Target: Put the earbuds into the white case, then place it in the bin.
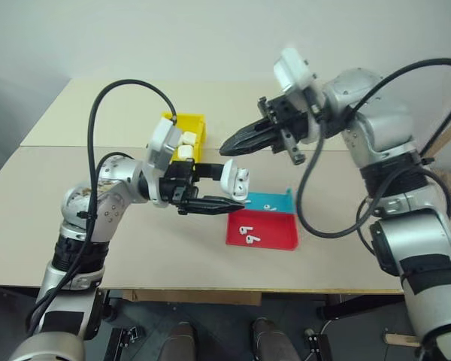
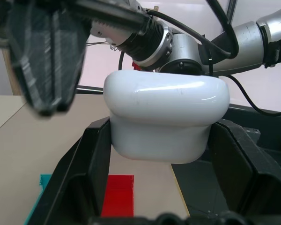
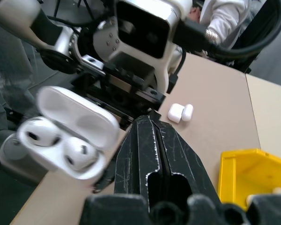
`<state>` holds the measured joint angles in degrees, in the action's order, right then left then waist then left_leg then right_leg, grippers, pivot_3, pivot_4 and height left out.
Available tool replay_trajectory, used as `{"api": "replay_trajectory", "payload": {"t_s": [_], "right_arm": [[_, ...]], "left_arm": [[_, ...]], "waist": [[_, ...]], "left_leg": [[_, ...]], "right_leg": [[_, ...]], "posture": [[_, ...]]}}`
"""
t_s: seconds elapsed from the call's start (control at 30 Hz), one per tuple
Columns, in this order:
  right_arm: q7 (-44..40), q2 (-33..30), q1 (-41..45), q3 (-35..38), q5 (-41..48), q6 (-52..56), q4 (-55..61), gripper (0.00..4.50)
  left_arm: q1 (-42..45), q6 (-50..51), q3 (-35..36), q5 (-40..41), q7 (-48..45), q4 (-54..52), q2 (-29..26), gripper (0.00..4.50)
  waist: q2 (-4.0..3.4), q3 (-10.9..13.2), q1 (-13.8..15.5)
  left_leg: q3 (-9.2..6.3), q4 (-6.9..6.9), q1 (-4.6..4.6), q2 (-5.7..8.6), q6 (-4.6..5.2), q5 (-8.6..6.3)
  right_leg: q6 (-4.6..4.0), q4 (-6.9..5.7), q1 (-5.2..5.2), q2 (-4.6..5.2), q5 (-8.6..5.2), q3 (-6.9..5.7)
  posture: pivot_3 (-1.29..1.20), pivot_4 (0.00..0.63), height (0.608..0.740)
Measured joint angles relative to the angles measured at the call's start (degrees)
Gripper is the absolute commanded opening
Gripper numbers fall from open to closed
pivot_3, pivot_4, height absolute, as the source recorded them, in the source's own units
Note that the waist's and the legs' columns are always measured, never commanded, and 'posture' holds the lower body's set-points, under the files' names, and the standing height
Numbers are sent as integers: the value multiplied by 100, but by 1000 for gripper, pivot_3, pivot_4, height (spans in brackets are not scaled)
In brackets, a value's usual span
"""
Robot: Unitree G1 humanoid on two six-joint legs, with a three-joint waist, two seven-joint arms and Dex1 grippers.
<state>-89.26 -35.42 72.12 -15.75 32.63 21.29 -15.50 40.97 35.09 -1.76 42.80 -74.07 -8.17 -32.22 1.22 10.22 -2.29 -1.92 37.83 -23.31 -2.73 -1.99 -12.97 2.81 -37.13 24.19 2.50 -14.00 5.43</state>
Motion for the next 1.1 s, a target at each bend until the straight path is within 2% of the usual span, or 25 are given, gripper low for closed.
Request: {"api": "replay_trajectory", "payload": {"t_s": [0.17,0.27,0.8,1.1], "right_arm": [[-16,-318,-316,8,578,221,439,42],[6,-295,-360,86,451,245,453,42],[28,837,80,152,-344,5,-537,42],[-16,104,48,-281,516,11,-66,42]], "left_arm": [[-2,2,46,1,84,-5,-13,2819],[-2,3,46,2,83,-3,-18,2819],[-12,9,39,4,53,-10,-6,2819],[-58,12,55,1,91,-108,-83,2819]], "waist": [[0,0,-47],[0,0,-58],[-1,0,-29],[-2,1,-28]], "left_leg": [[1,0,10,0,0,0],[1,0,10,0,0,0],[0,0,2,0,0,0],[0,1,6,0,0,0]], "right_leg": [[-2,-7,-4,-2,1,3],[-2,-8,-2,-3,1,4],[-2,-6,1,-1,1,0],[-2,-6,-2,-1,1,1]], "posture": [[0,150,740],[0,150,740],[0,150,740],[0,150,740]]}}
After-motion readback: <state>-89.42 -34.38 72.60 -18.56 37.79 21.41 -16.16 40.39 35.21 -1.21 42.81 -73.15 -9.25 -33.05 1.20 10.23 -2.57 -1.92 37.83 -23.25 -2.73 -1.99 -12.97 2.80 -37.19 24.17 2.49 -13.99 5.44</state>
